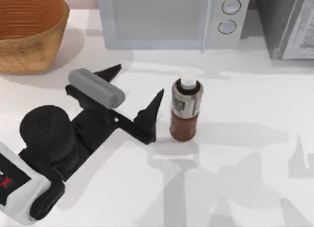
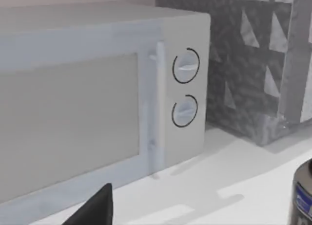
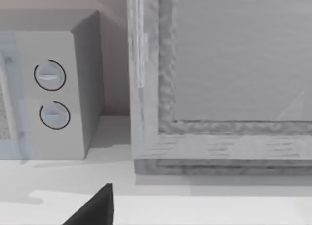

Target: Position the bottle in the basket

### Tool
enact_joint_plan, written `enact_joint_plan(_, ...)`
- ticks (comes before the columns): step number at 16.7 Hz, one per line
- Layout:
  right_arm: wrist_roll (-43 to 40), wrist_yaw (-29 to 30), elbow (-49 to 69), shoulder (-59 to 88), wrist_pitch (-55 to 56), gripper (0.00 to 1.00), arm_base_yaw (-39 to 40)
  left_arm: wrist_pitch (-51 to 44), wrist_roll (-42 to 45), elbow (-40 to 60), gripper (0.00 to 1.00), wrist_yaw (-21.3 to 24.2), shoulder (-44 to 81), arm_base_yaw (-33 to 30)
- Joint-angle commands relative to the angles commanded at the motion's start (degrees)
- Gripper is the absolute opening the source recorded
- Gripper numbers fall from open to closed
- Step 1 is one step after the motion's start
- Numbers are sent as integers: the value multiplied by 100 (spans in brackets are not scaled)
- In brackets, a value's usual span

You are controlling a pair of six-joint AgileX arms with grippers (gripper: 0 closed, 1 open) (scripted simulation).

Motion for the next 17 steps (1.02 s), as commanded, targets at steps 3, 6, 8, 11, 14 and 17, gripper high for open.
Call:
enact_joint_plan(3,0,0,0,0,0,100,0,885,1,227,100,86,1200,-363)
enact_joint_plan(6,0,0,0,0,0,100,0,1431,1,365,100,142,1936,-591)
enact_joint_plan(8,0,0,0,0,0,100,0,1574,1,401,100,157,2126,-651)
enact_joint_plan(11,0,0,0,0,0,100,0,1576,1,402,100,157,2129,-652)
enact_joint_plan(14,0,0,0,0,0,100,0,1550,1,397,100,153,2120,-629)
enact_joint_plan(17,0,0,0,0,0,100,0,1288,1,767,100,130,2207,-682)
